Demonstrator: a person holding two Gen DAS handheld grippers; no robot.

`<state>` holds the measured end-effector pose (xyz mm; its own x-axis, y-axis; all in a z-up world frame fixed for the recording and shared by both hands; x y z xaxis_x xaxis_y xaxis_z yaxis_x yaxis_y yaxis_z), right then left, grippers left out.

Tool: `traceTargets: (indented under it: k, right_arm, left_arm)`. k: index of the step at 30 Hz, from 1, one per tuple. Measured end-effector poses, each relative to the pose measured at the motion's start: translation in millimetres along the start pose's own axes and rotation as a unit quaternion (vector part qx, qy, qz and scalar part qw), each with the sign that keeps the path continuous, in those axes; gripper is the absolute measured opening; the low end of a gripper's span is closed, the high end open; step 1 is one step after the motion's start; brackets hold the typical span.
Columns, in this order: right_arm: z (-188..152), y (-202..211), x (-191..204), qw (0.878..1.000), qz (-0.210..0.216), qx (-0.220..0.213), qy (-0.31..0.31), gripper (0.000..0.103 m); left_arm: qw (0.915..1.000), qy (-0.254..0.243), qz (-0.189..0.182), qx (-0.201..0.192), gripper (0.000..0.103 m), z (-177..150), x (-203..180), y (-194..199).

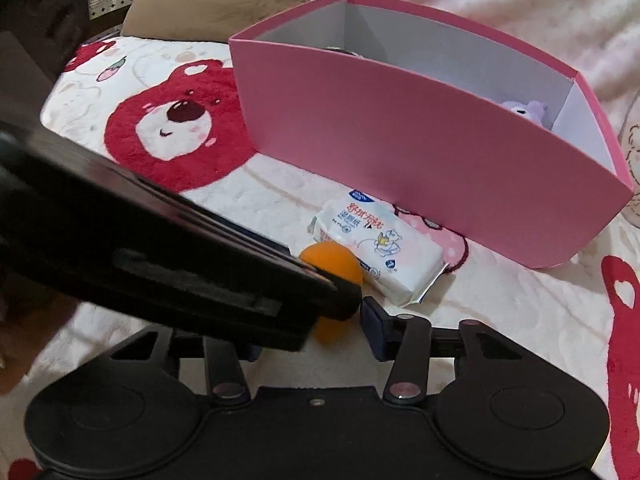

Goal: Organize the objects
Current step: 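Lower both grippers onto the orange makeup sponge and close on it, then lift the orange sponge and carry it over the pink box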

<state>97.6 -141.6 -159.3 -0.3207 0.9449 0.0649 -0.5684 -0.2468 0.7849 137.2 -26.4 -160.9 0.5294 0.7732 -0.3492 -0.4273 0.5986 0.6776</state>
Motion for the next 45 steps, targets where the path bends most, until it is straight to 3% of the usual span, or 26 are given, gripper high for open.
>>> traceTargets:
  k: [4,15,23,29,36,40,45]
  right_arm:
    - [-1,2,3,1.0,-0.018,-0.006,0.004,0.038]
    - [-15,36,9,1.0,0.006,-0.018,-0.017,0.038]
    - [-16,88,26,0.999,0.028,-0.038,0.015,0.038]
    - [3,124,21,0.996,0.026,-0.078,0.029,0.038]
    - [51,157,9,0.993,0.033,-0.11,0.029,0.038]
    - [93,159,1,0.991,0.04,-0.128,0.026,0.038]
    - [132,137,-13,0.993,0.044,-0.108,0.002,0.038]
  left_arm:
    - [0.9999,0.009,-0.01,0.001,0.038,-3,2,-2]
    - [0.9993,-0.022,-0.023,0.021,0.037,-8,-13,26]
    - [0.9984,-0.04,-0.034,0.019,0.038,-2,-33,79]
    - [0.9972,-0.07,-0.024,-0.007,0.038,31,-53,113]
    - [0.9946,-0.1,-0.008,-0.023,0.037,92,-64,138]
    - [0.9929,-0.11,0.006,-0.044,0.037,125,-64,145]
    - [0.996,-0.084,0.016,-0.025,0.037,165,-50,126]
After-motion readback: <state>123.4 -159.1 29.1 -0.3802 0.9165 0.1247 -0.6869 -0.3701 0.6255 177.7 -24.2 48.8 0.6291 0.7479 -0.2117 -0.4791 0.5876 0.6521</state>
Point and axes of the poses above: each gripper's, at about its wrist camera, not at the fingertips, and y roughly against the way its jaws point, x to its left, z to its top, the point moved 1 cm from there along -y, roughly the way its jaws point, and after that the axes turned 14 degrees about -y, right-handed, at the moved point
